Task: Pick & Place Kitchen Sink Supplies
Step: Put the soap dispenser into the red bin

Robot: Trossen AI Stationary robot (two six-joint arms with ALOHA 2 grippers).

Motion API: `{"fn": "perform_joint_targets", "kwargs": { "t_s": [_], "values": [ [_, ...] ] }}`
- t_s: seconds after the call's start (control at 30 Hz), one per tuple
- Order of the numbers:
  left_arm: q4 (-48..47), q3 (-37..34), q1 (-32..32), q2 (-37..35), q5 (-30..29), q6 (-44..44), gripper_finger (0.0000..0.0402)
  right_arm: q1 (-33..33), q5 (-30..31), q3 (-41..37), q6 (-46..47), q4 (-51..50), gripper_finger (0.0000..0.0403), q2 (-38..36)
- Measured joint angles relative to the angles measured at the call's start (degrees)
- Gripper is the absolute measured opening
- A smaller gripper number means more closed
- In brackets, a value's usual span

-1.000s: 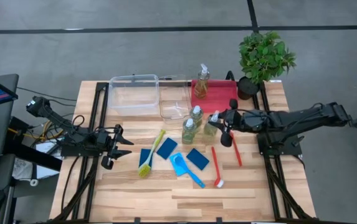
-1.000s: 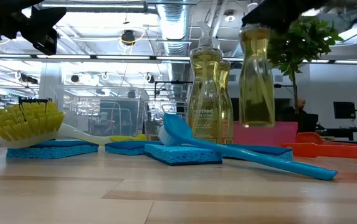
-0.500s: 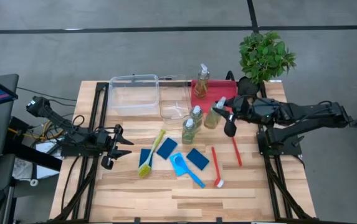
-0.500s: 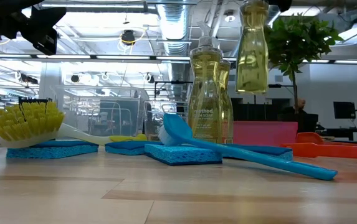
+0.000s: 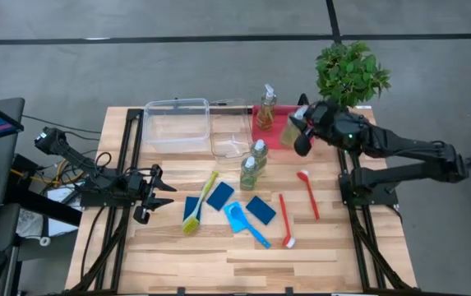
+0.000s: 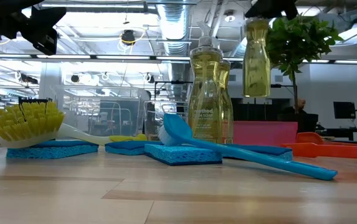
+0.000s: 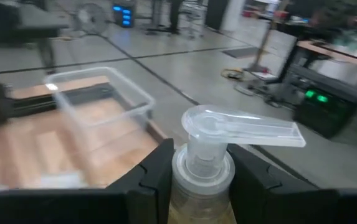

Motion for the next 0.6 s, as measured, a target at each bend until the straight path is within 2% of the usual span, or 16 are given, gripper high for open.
{"fn": "perform_joint_targets", "kwargs": {
  "t_s": [0.6],
  "values": [
    [0.0,0.0,0.0,0.0,0.0,0.0,0.0158,-15.2,-0.7,0.0,4.5,5.0,0.0110,11.5]
  ]
}}
